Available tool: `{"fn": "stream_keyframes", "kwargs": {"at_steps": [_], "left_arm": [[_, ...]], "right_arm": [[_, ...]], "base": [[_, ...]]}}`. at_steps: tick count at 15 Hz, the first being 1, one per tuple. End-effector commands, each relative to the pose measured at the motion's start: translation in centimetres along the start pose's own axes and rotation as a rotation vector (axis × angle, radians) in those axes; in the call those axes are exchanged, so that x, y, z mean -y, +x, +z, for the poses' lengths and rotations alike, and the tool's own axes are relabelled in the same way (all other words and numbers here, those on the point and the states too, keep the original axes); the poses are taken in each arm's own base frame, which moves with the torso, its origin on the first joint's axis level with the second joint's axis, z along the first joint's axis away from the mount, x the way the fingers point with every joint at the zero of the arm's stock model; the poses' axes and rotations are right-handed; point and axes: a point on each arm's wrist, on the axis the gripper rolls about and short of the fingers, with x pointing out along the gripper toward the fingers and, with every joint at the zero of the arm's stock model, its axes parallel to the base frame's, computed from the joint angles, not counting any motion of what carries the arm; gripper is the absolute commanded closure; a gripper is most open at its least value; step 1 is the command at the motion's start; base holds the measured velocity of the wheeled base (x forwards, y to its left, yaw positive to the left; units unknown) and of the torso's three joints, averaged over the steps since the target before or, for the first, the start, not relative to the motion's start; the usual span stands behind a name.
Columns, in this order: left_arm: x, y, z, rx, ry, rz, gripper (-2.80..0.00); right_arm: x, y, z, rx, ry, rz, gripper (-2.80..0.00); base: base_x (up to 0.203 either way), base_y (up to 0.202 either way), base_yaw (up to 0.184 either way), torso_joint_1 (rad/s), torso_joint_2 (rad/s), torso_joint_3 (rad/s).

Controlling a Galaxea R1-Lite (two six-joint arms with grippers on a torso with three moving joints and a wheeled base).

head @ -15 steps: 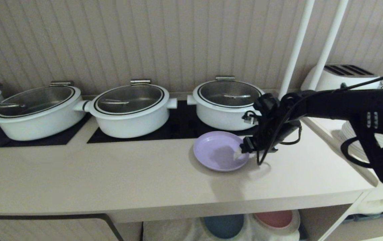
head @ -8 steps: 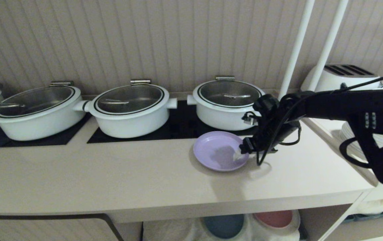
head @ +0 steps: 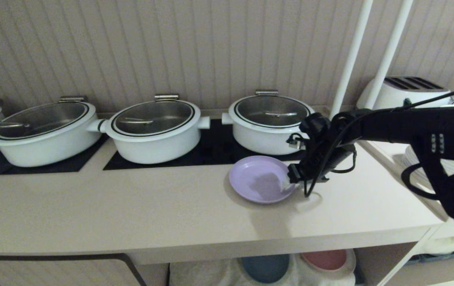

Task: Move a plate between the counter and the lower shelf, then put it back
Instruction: Pick up the plate

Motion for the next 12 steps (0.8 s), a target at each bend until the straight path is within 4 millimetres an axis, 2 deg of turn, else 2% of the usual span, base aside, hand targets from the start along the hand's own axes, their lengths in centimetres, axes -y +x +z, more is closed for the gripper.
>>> {"fn": "stream_keyframes", "kwargs": {"at_steps": [1, 12], "left_arm": [[0.0, 0.0, 0.0, 0.001, 0.0, 0.0, 0.0], [0.0, 0.0, 0.0, 0.001, -0.001, 0.0, 0.0]], "right_arm": [[0.01, 0.05, -0.05, -0.006, 0.002, 0.0, 0.0], [0.0, -0.29, -0.06, -0.002, 0.003, -0.007, 0.0]], "base": [[0.0, 0.0, 0.0, 0.0, 0.0, 0.0], [0.0, 0.0, 0.0, 0.0, 0.0, 0.0]]}}
